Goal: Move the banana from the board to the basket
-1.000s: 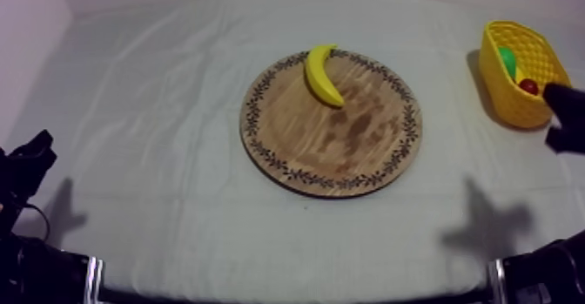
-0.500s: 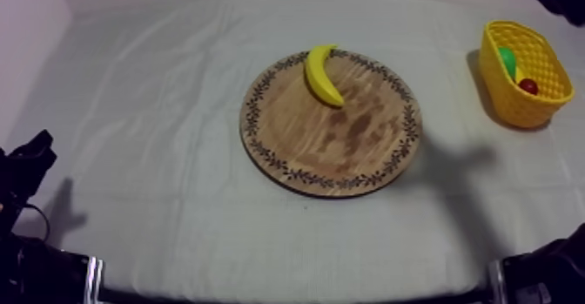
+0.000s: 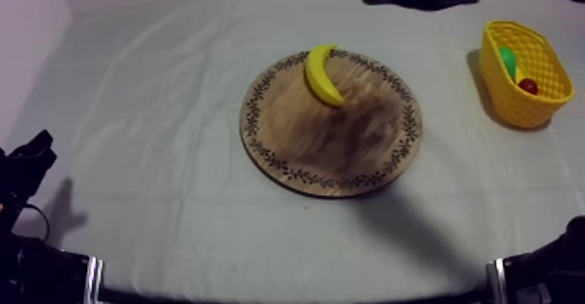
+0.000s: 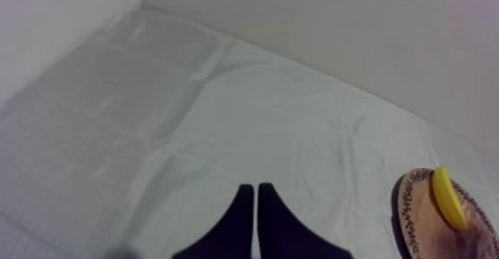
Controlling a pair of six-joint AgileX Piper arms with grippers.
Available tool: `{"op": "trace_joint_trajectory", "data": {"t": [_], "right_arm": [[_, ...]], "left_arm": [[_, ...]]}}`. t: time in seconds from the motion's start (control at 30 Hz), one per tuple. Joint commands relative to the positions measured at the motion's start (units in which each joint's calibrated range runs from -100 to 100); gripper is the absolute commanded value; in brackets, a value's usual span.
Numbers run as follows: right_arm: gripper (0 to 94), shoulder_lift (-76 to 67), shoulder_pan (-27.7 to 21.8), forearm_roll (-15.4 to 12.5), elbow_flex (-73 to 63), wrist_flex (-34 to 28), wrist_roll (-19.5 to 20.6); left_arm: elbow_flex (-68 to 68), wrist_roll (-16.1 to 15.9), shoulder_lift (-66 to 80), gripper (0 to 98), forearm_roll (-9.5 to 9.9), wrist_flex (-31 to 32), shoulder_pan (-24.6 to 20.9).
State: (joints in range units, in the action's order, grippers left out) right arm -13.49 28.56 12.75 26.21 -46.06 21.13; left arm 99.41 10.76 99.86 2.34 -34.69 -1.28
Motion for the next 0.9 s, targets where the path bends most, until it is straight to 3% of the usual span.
{"op": "trace_joint_trajectory", "data": {"t": [0.0,0.3,0.4,0.5,0.57,0.63,0.7,0.77,0.87], "right_arm": [[0.6,8.3,-2.3,-1.0,-3.4,-0.2,-2.8],[0.7,22.6,-4.4,-2.1,-11.4,-0.6,-3.9],[2.0,25.3,-4.2,-1.3,-12.4,-0.8,-3.6],[9.1,27.6,-3.4,0.4,-13.5,-1.5,-2.3],[21.0,28.8,-3.0,0.3,-14.3,-1.5,-3.0],[53.2,29.9,-2.8,-0.3,-15.0,-1.7,-4.0],[73.3,30.7,-2.4,-0.5,-15.2,-1.7,-4.4],[82.4,31.0,-2.2,-0.2,-14.8,-1.1,-4.3],[84.3,31.5,-1.9,-0.2,-14.6,-1.0,-5.0]], "left_arm": [[0.0,0.0,0.0,0.1,-0.02,0.0,0.0],[0.0,0.0,0.0,0.1,-0.02,0.0,0.0],[0.0,0.0,0.0,0.1,-0.02,0.0,0.0],[0.0,0.0,0.0,0.1,-0.02,0.0,0.0],[0.0,0.0,0.0,0.1,-0.02,0.0,0.0],[0.0,0.0,0.0,0.1,-0.02,0.0,0.0],[0.0,0.0,0.0,0.1,-0.02,0.0,0.0],[0.0,0.0,0.0,0.1,-0.02,0.0,0.0],[0.0,0.0,0.0,0.1,-0.02,0.0,0.0]]}}
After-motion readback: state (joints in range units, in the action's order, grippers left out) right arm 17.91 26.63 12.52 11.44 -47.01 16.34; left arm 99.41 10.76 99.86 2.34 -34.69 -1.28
